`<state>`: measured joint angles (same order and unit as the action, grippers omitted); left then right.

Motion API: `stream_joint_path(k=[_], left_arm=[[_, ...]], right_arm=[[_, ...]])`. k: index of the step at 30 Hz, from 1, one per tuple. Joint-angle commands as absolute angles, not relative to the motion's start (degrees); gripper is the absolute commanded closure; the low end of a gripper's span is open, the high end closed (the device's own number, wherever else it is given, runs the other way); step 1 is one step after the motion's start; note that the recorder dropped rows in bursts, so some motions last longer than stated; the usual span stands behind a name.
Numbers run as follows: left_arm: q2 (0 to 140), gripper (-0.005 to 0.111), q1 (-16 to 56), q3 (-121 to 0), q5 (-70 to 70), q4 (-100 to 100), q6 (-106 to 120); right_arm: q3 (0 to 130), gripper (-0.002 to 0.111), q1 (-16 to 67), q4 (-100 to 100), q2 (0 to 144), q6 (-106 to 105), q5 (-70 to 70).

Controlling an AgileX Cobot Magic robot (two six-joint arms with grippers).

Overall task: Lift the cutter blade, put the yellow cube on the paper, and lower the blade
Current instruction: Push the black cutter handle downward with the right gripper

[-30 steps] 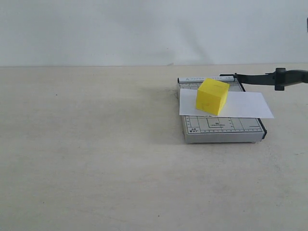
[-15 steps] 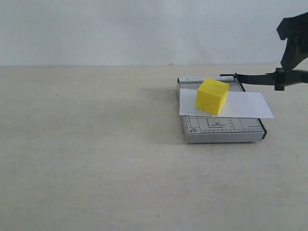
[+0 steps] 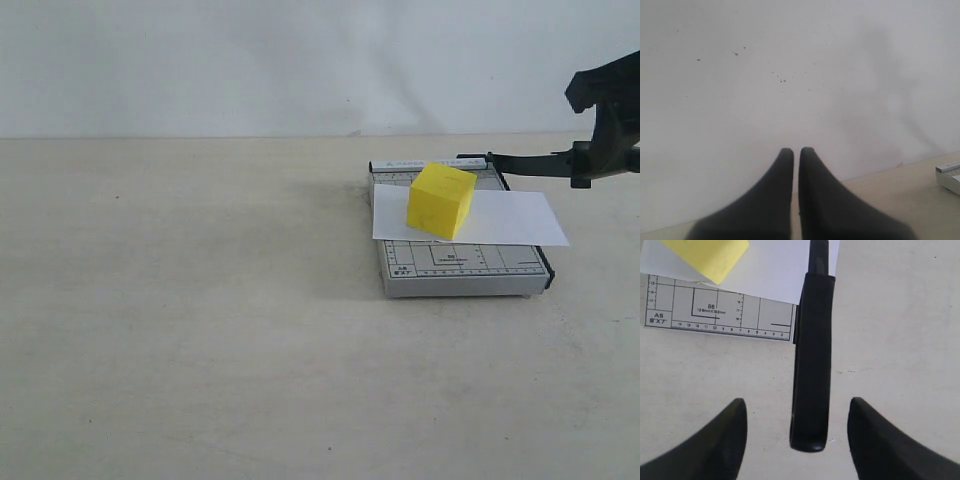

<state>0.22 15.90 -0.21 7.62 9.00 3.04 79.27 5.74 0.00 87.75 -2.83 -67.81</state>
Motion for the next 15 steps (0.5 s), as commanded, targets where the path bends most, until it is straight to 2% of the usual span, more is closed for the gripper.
stream_joint_path(k=[1,12,13,15], left_arm=[[0.0,0.102,15.6,0.0,7.9,8.8,3.3],[0.0,0.102,15.6,0.0,7.9,8.8,3.3],[0.0,0.102,15.6,0.0,7.9,8.8,3.3],[0.0,0.102,15.6,0.0,7.9,8.8,3.3]], right_arm=[[79.5,0.050,5.8,-0.5,88.6,-3.7,-67.2],[79.5,0.050,5.8,-0.5,91.3,-4.4,-67.0],[79.5,0.054,5.8,-0.5,91.4,-4.4,-67.0],[79.5,0.071,5.8,-0.5,91.4,-4.4,-67.0]])
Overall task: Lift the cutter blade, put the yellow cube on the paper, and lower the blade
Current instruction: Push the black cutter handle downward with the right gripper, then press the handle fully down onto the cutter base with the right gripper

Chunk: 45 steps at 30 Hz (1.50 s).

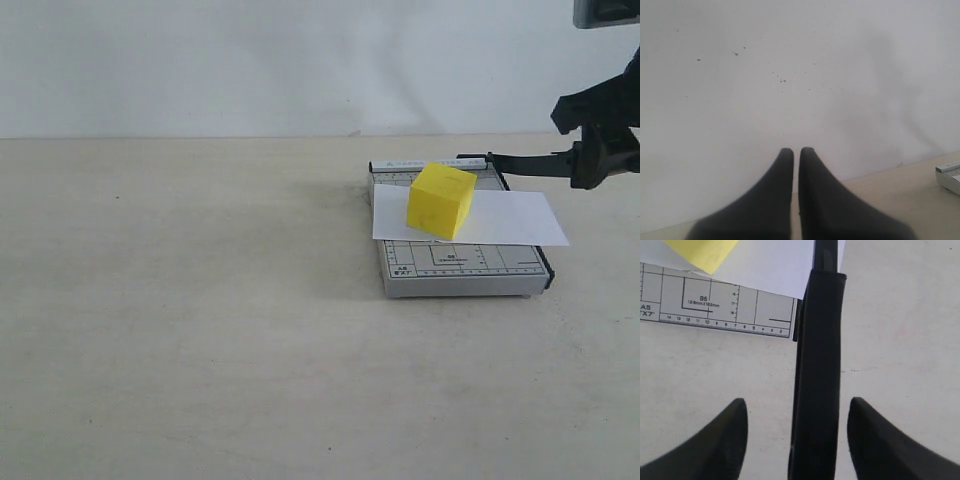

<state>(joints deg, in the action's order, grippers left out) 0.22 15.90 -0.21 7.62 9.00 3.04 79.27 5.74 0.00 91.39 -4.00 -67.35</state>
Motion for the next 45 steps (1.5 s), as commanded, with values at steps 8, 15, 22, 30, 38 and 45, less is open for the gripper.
stream_joint_path(k=[8,15,22,30,38,45], left_arm=[[0.0,0.102,15.6,0.0,7.9,8.8,3.3],[0.0,0.102,15.6,0.0,7.9,8.8,3.3],[0.0,0.102,15.6,0.0,7.9,8.8,3.3],[0.0,0.102,15.6,0.0,7.9,8.8,3.3],[0.0,0.102,15.6,0.0,7.9,8.8,3.3],[0.0,0.102,15.6,0.0,7.9,8.8,3.3]], right_arm=[[79.3,0.107,5.8,-0.5,91.3,-4.4,-66.3],[70.0,0.107,5.8,-0.4,89.4,-4.4,-60.5],[57.0,0.107,5.8,0.9,89.1,-4.4,-51.7],[46.1,0.107,5.8,0.9,89.2,-4.3,-41.6],[38.1,0.107,5.8,0.9,89.3,-3.6,-32.9],[33.6,0.107,5.8,0.9,89.3,-3.6,-26.7]])
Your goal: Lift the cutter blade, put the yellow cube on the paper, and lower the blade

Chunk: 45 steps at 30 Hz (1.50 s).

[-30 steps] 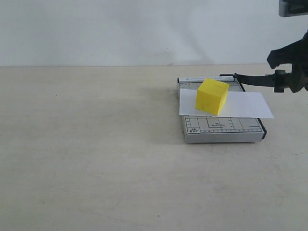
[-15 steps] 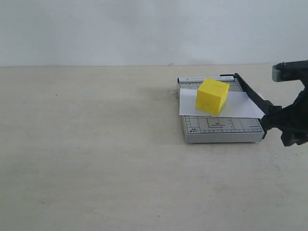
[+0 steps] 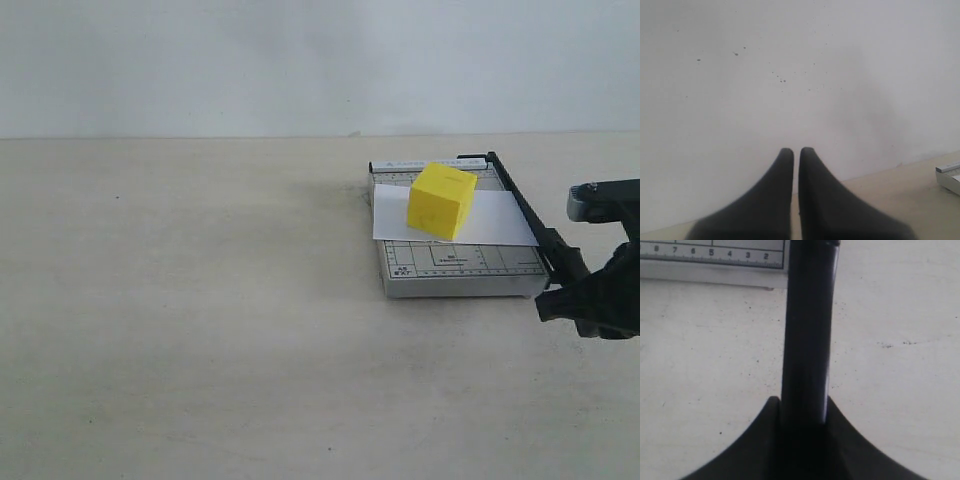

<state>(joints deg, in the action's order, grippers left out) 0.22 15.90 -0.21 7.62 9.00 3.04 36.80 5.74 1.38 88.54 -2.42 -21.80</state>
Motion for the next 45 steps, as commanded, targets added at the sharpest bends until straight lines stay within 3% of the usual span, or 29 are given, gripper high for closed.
stream_joint_path(k=[1,21,23,28,30,42,45], left_arm=[[0.0,0.102,15.6,0.0,7.9,8.8,3.3],[0.0,0.102,15.6,0.0,7.9,8.8,3.3],[0.0,0.102,15.6,0.0,7.9,8.8,3.3],[0.0,0.102,15.6,0.0,7.9,8.8,3.3],[0.0,0.102,15.6,0.0,7.9,8.8,3.3],[0.0,0.102,15.6,0.0,7.9,8.8,3.3],[0.0,0.102,15.6,0.0,7.9,8.8,3.3]], right_arm=[[33.3,0.107,5.8,0.9,89.3,-3.6,-25.9],[33.3,0.105,5.8,1.1,92.5,-3.3,-22.1],[33.3,0.094,5.8,1.1,92.1,-3.6,-22.1],[33.4,0.055,5.8,1.1,89.6,-3.7,-21.3],[33.8,0.046,5.8,1.1,87.9,-3.7,-20.9],[44.9,0.046,5.8,2.2,74.2,-3.9,-24.4],[45.2,0.059,5.9,5.3,68.2,-6.9,-21.3]])
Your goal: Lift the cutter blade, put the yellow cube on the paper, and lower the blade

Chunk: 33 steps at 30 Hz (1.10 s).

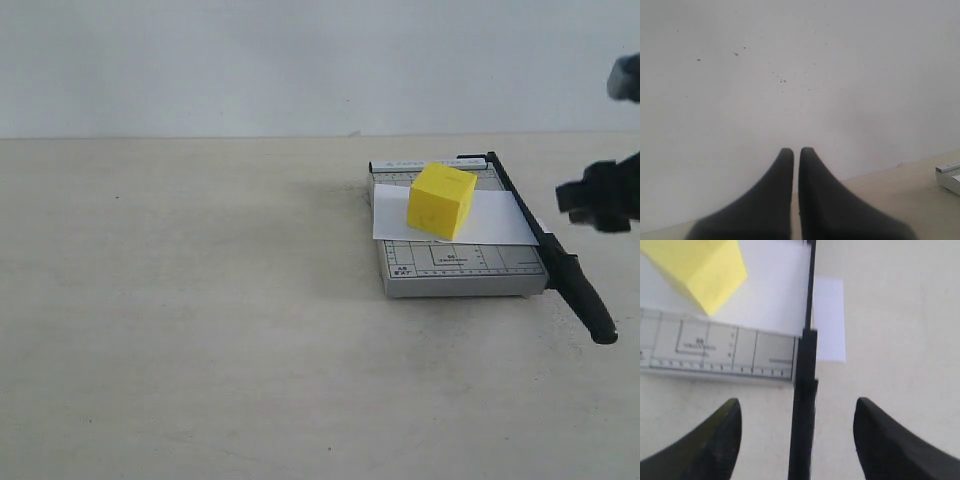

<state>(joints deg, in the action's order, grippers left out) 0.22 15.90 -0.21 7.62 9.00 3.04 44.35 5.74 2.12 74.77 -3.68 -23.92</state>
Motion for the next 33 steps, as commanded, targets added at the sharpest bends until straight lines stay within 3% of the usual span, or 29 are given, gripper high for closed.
stream_joint_path(k=[1,5,11,23,33], left_arm=[[0.0,0.102,15.6,0.0,7.9,8.8,3.3],[0.0,0.102,15.6,0.0,7.9,8.8,3.3],[0.0,0.102,15.6,0.0,7.9,8.8,3.3],[0.0,0.102,15.6,0.0,7.9,8.8,3.3],[0.0,0.102,15.6,0.0,6.9,8.8,3.0]], right_arm=[[45.1,0.067,5.9,7.2,66.5,-9.1,-20.6],[41.5,0.108,5.9,21.4,56.4,-22.4,-16.8],[30.1,0.108,5.9,33.7,37.9,-32.5,-12.8],[18.7,0.108,5.9,34.0,0.0,-23.5,-18.4],[18.7,0.108,5.9,34.0,0.0,-23.5,-18.6]])
